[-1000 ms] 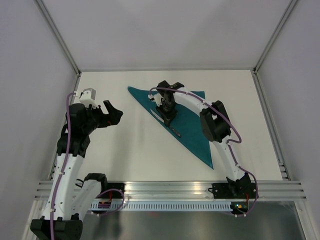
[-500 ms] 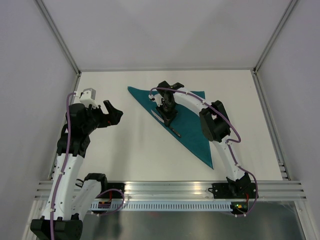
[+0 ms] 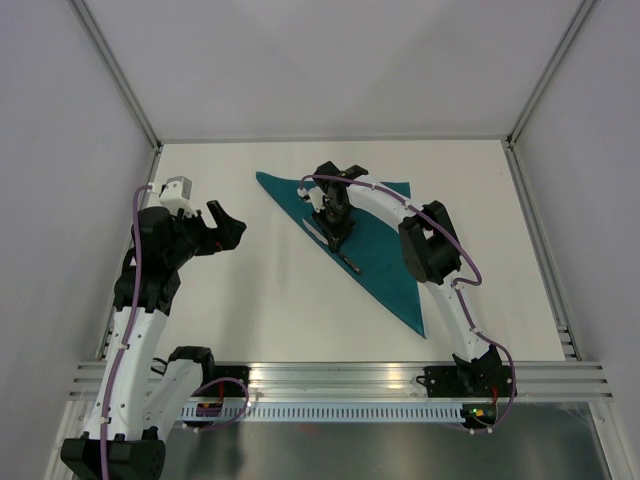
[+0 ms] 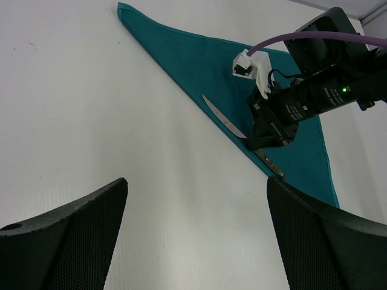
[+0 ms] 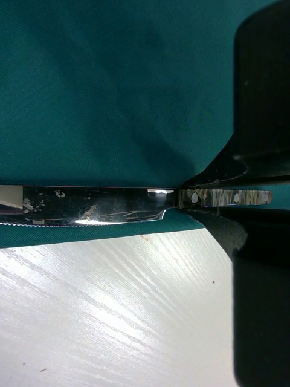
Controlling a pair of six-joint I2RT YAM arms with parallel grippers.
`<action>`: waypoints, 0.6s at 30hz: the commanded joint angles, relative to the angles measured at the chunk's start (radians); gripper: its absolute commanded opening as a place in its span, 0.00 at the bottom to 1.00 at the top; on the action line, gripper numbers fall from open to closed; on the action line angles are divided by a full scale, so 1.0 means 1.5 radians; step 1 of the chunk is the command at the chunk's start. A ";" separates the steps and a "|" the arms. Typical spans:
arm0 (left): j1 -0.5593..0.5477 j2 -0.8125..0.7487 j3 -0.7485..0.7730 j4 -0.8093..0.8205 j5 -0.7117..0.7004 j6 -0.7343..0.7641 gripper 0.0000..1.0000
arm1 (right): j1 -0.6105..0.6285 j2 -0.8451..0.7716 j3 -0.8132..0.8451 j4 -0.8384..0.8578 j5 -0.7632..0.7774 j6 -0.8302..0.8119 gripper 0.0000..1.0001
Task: Fold the napkin, place the utensils inside, and roll it up
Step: Place the utensil onto the napkin
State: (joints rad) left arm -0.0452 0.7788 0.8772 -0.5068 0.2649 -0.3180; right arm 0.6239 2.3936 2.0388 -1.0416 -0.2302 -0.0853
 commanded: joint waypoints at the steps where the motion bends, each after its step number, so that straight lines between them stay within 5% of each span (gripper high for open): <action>1: 0.005 -0.002 0.000 0.000 0.011 0.018 1.00 | 0.000 0.000 -0.003 0.014 0.038 0.029 0.02; 7: 0.005 -0.001 0.000 -0.001 0.010 0.018 1.00 | 0.001 -0.006 -0.010 0.017 0.040 0.029 0.06; 14: 0.005 -0.013 0.001 0.002 -0.044 -0.011 1.00 | 0.001 -0.034 -0.028 0.029 0.038 0.028 0.40; 18: 0.005 -0.019 0.001 0.017 -0.055 -0.043 1.00 | 0.000 -0.055 -0.032 0.031 0.039 0.028 0.49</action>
State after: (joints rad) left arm -0.0452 0.7670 0.8772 -0.5060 0.2108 -0.3271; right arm 0.6262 2.3672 2.0060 -1.0035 -0.2260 -0.0734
